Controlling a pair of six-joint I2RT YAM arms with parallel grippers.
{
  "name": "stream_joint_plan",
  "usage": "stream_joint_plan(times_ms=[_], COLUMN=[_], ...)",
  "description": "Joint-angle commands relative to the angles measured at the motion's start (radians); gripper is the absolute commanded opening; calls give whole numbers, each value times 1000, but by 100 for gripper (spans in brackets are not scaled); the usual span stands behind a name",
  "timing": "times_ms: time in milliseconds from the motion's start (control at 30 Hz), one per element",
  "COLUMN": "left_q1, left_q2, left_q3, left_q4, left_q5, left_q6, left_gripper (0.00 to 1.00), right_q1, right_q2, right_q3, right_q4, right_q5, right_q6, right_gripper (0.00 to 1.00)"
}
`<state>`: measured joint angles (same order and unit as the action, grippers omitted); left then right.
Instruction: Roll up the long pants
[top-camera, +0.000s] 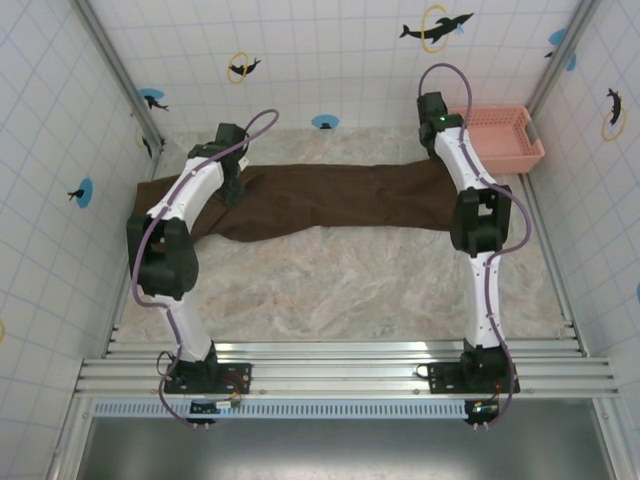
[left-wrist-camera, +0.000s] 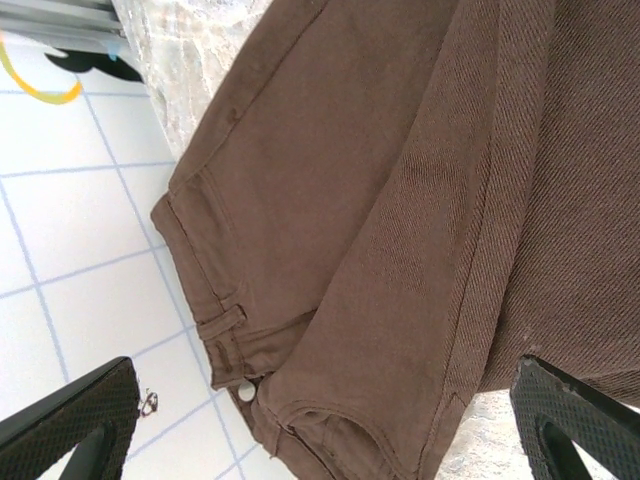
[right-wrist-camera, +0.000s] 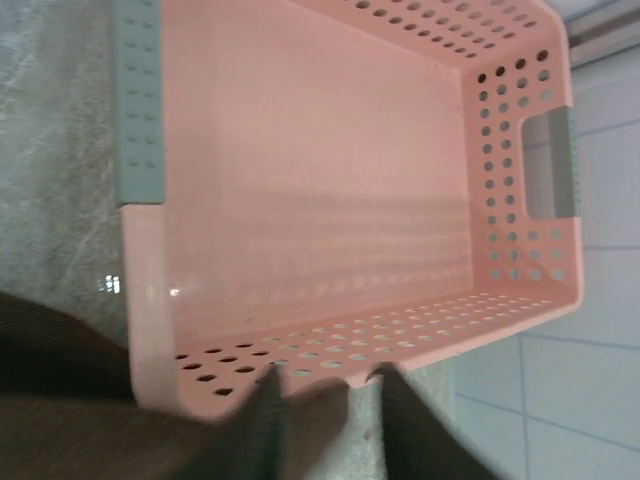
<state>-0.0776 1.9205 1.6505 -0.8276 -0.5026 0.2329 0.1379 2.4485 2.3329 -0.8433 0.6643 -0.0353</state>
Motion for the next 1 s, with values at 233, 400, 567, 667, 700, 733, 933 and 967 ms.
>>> stream_joint_plan(times_ms=[233,400,567,667,700,733,933,967], left_q1=[17,16,16,16,16,15,17,17], left_q2=[-134,-227,-245,-217,-206,-195,-156,-149], left_q3=[-173,-311,-370,-422,-440,-457,-523,-524], left_q4=[46,4,-118,-129,-124,-122,-63,-54], left_q5=[-239,-274,-279,-273,-252,-229,-211,-215], left_q6=[61,48,-56,-123,-146,-167,-214,-212], left_gripper=[97,93,90,88,87,86,86,85], right_q1=[3,8,17,29,32,32,40,42], right_q2=[-160,-326,-389,-388,-390,-391,-420,-422], right_q3=[-48,-268,-400,-396,-391,-382,-360,-352], right_q4=[-21,65,130,114,107,95,78,72], right_q5=[-9,-153,-266,-282,-286,-299,-334,-339], right_q6=[28,88,109,79,72,65,27,20], right_gripper=[76,76,75,74,75,75,74,74])
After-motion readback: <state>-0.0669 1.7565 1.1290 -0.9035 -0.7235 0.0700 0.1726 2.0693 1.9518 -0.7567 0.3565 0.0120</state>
